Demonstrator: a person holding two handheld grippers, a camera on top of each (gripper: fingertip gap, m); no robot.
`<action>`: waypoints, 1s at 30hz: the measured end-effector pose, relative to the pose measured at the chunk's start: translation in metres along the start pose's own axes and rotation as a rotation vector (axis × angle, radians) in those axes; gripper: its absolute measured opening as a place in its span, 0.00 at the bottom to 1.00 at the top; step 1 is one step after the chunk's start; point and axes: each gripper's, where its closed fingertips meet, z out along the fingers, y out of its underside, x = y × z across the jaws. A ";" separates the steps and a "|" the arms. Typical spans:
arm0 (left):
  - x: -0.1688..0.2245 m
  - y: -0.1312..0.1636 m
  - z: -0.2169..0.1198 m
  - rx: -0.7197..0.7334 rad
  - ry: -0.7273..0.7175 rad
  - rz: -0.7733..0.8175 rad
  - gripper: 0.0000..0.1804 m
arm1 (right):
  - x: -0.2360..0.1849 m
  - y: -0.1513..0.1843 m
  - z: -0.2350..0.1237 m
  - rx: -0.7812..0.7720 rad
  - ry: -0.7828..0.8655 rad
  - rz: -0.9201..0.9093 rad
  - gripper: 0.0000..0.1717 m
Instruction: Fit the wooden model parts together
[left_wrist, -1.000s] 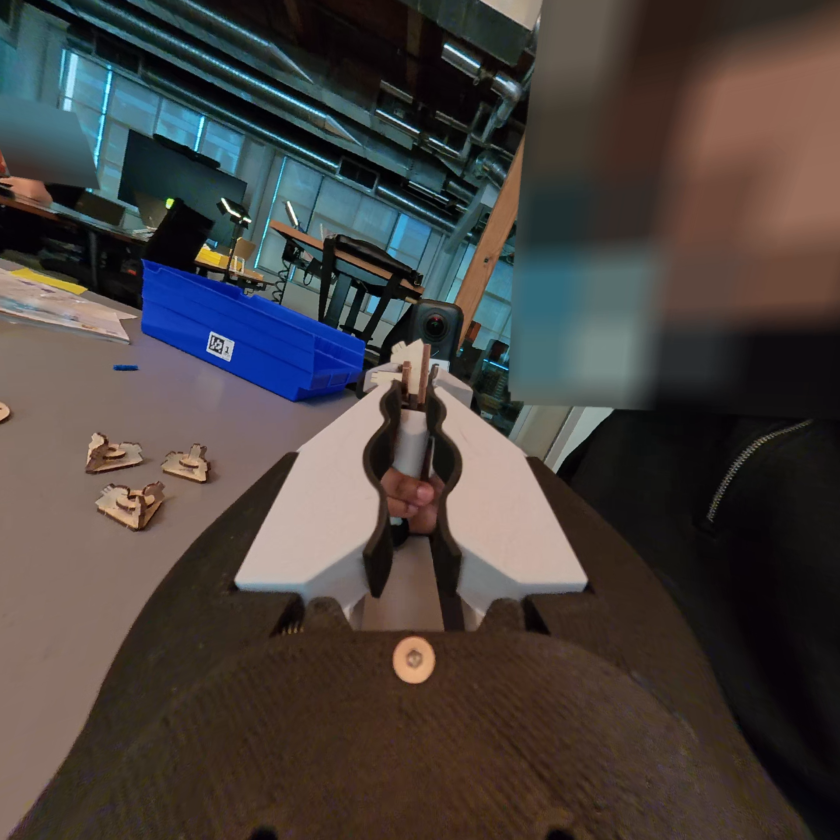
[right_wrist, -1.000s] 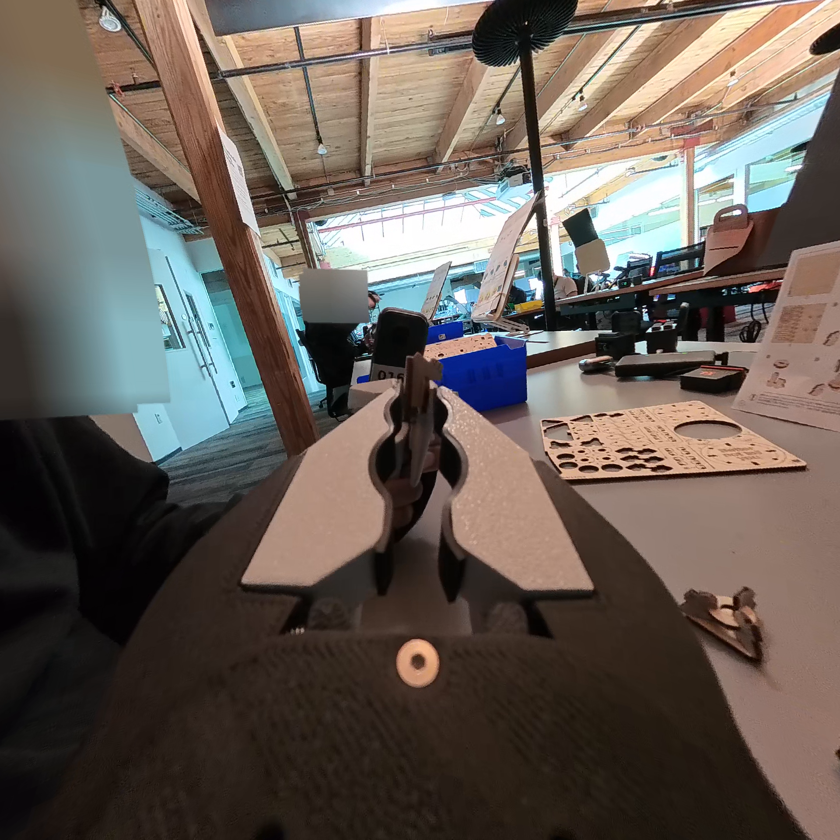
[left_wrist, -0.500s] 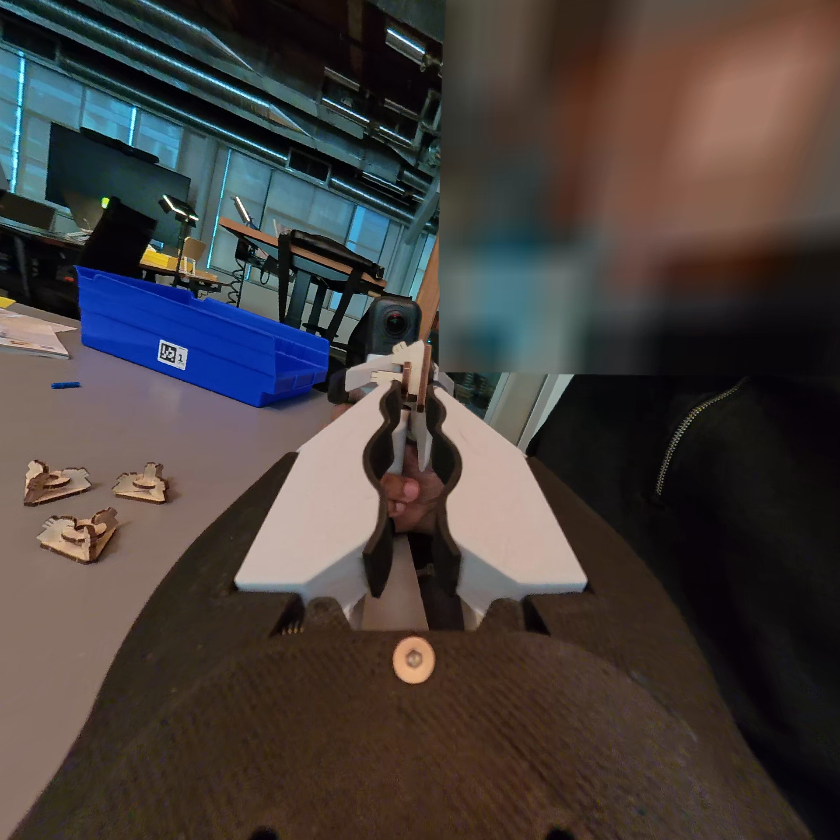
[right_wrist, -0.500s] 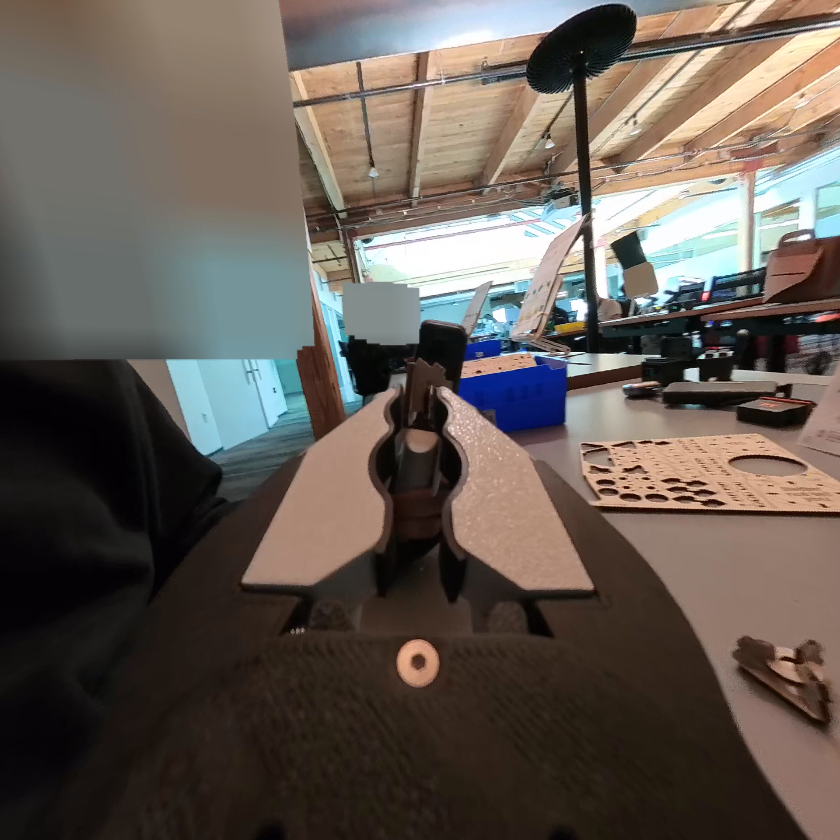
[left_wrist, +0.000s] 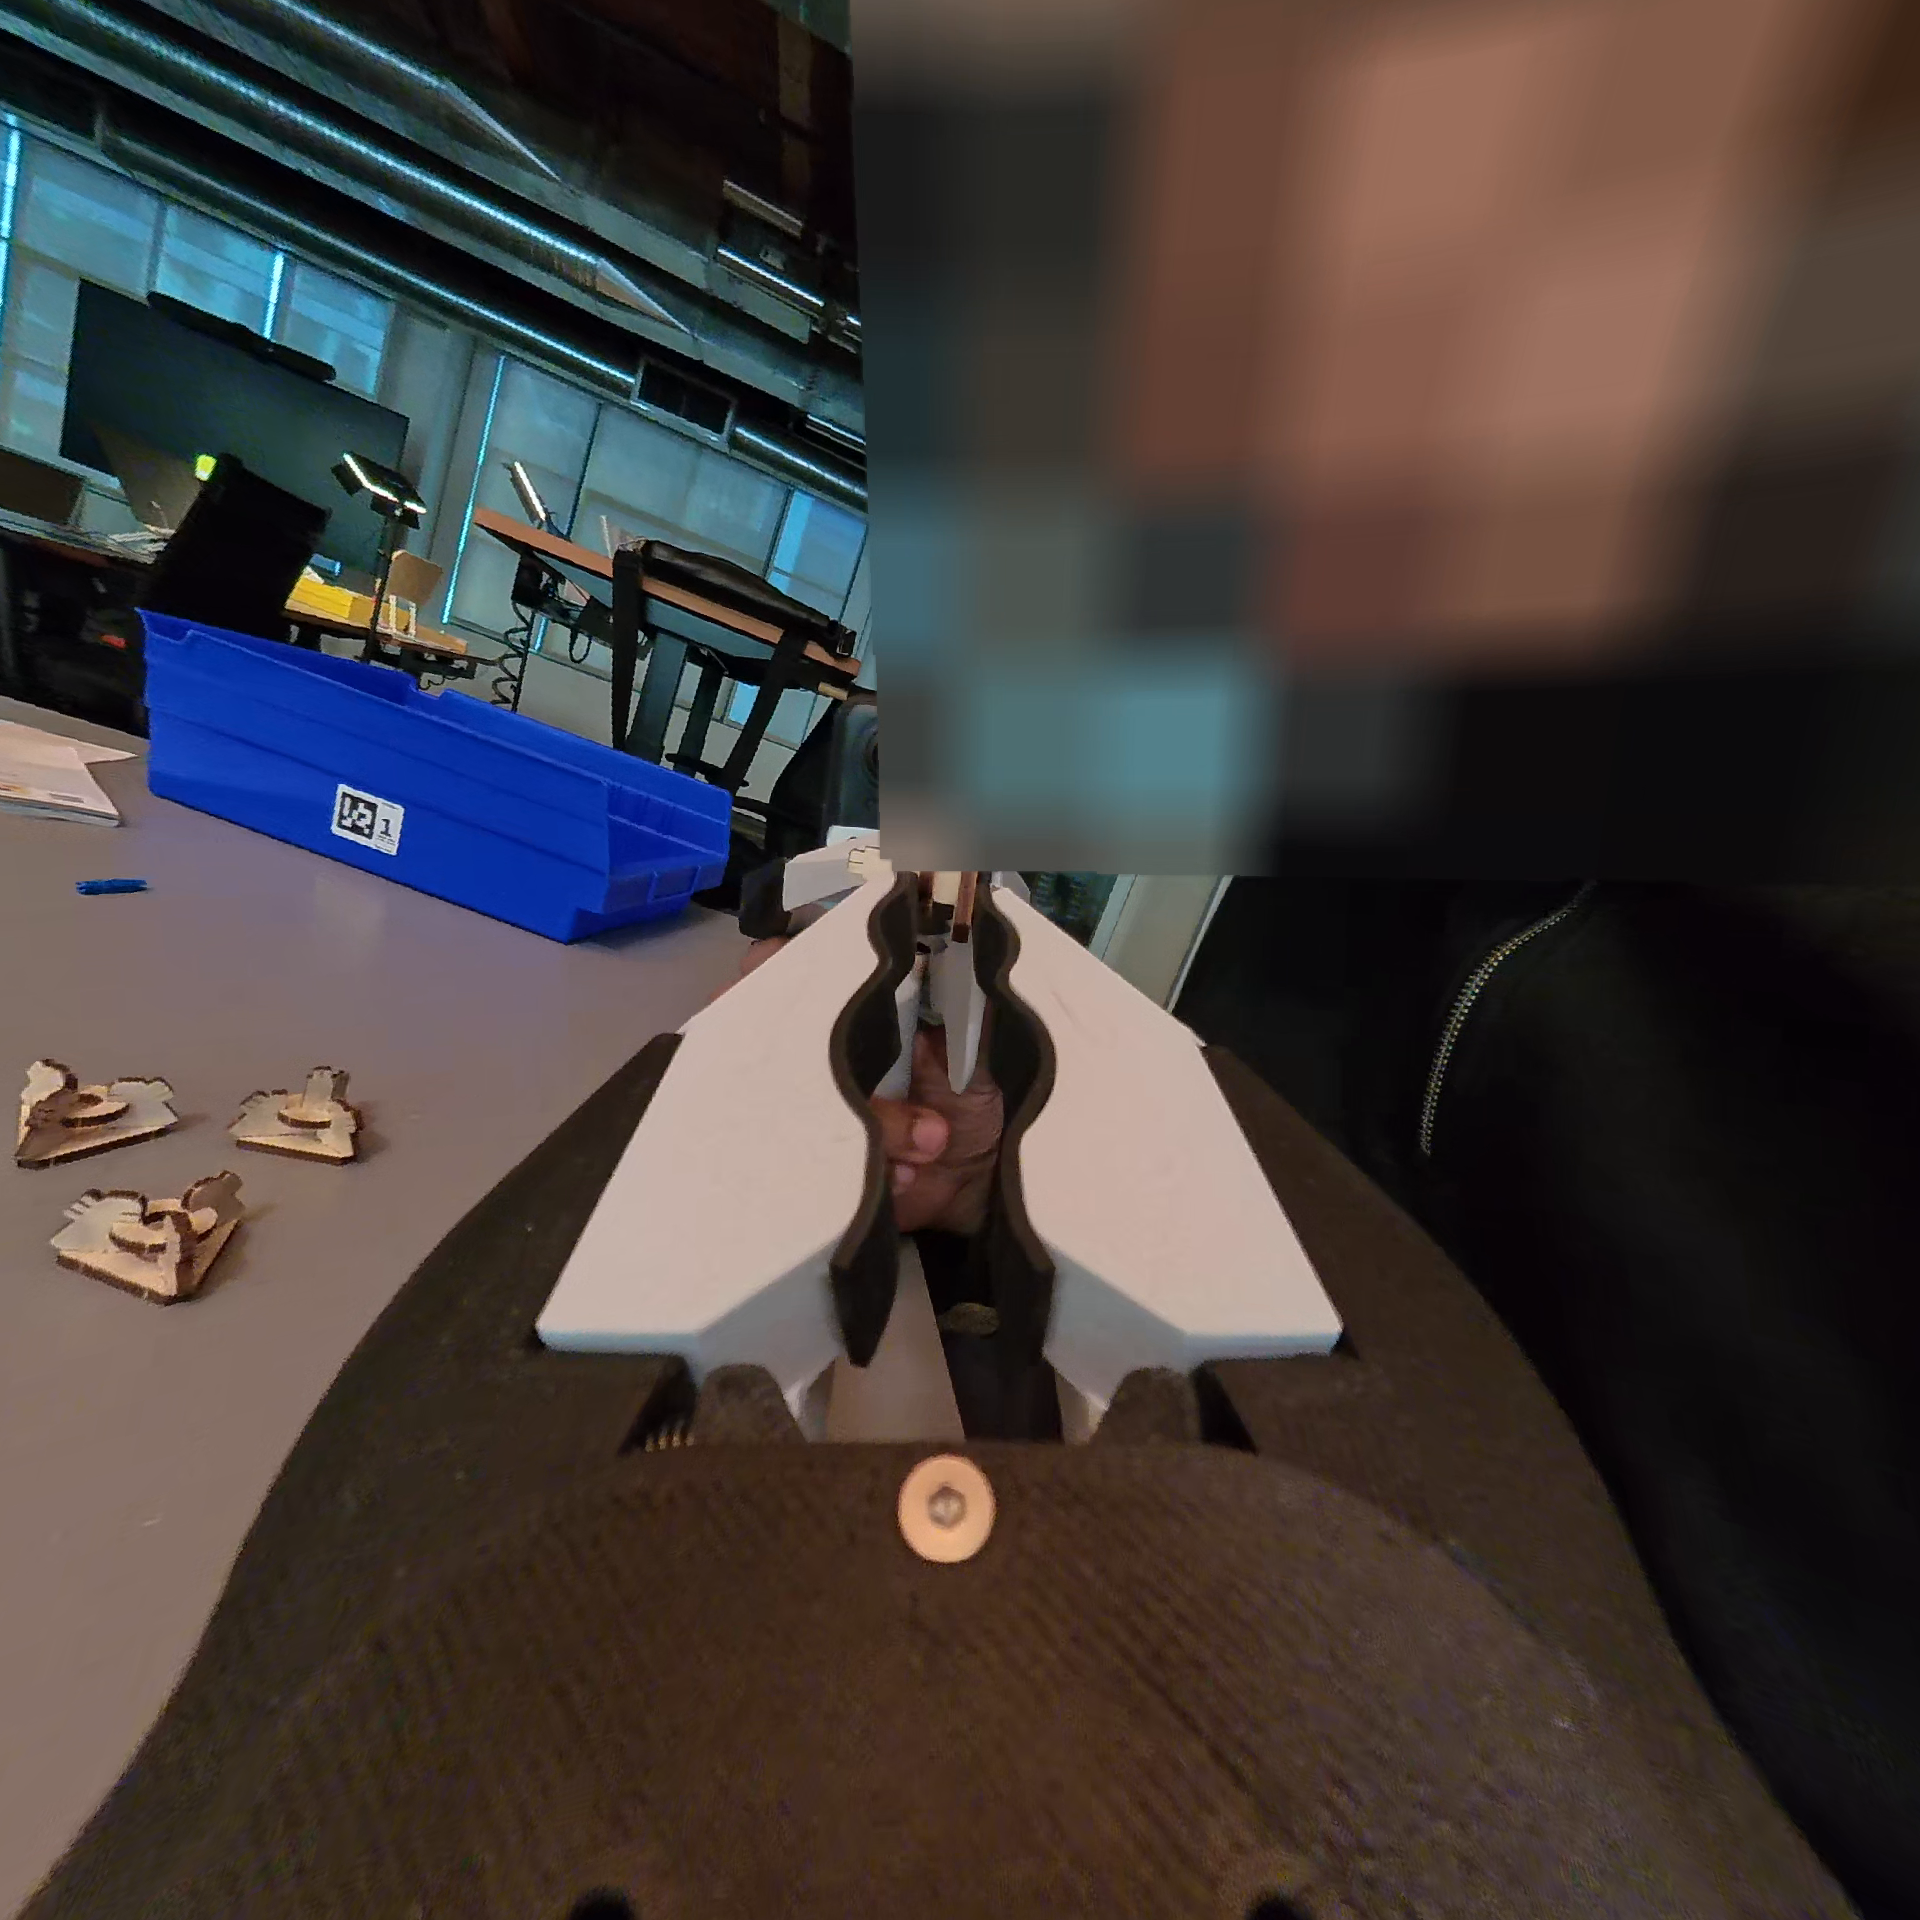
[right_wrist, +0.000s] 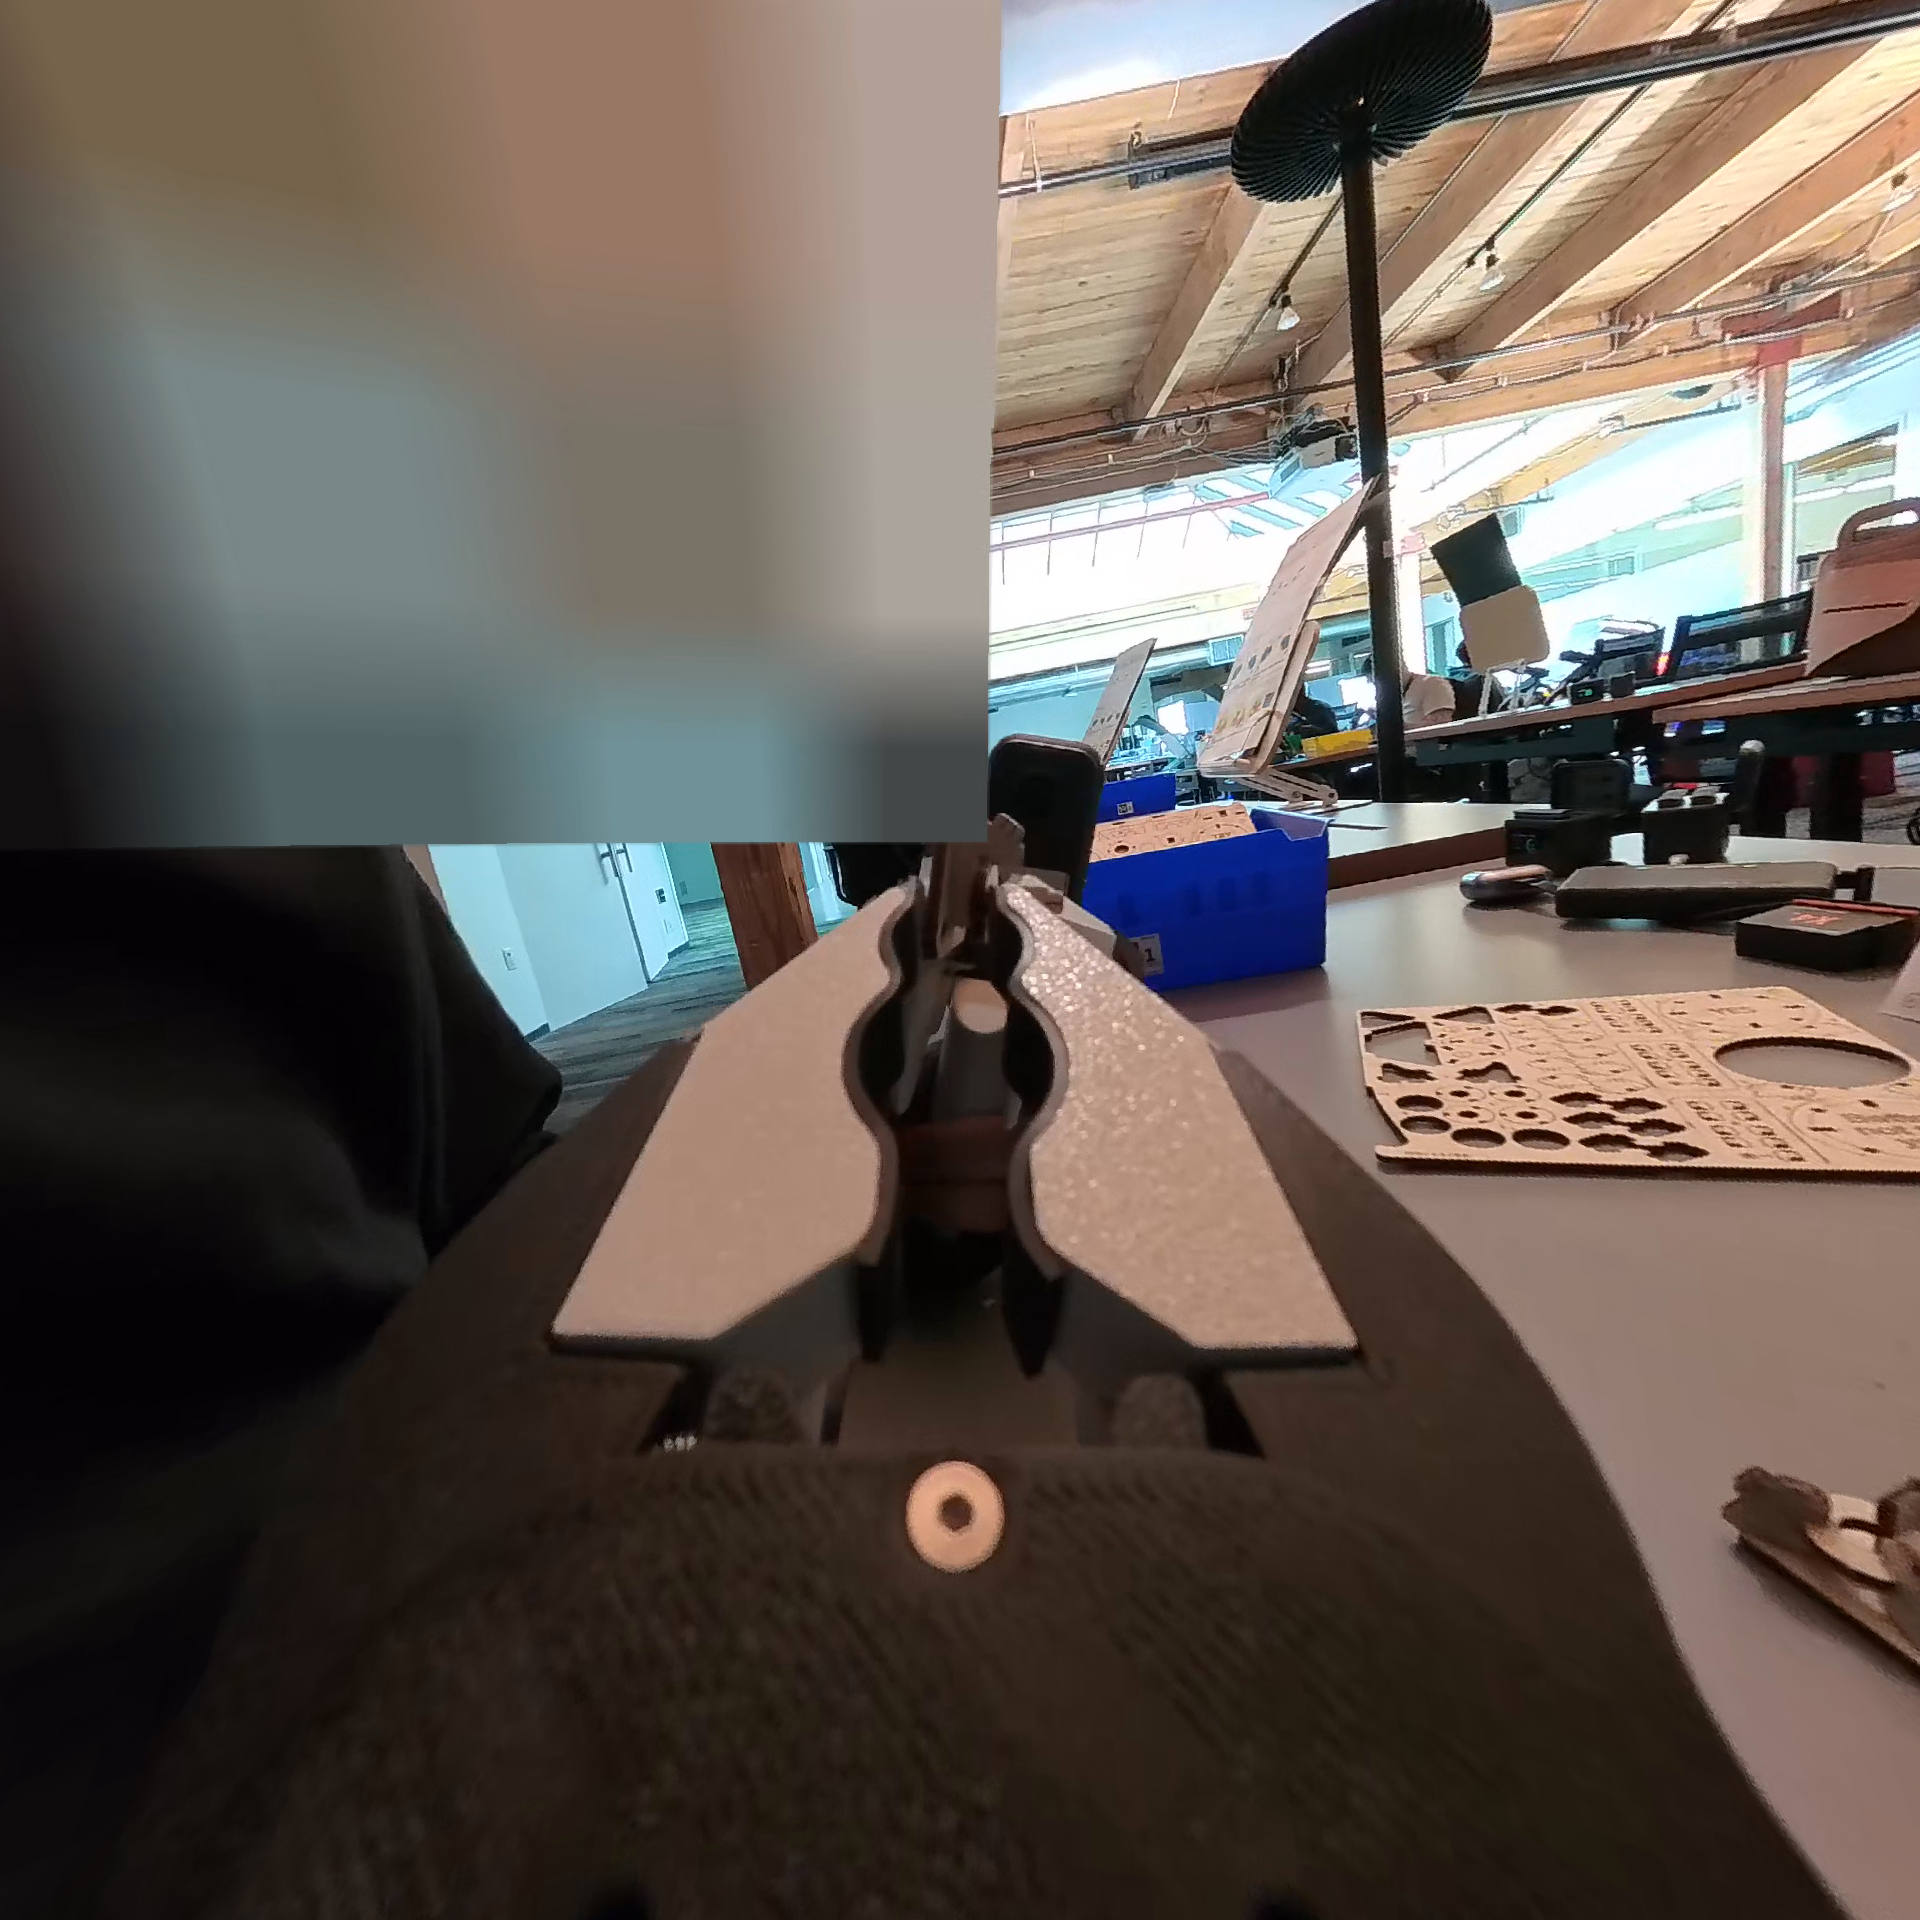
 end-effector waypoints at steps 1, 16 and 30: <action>0.000 0.000 0.000 0.001 -0.001 -0.001 0.04 | 0.001 0.000 0.000 0.000 0.003 0.002 0.06; -0.008 0.004 0.000 -0.022 -0.037 -0.029 0.05 | 0.007 0.004 -0.003 -0.050 0.037 0.021 0.05; -0.036 -0.001 -0.004 0.016 -0.207 -0.037 0.22 | 0.022 0.000 -0.015 -0.074 0.127 -0.014 0.05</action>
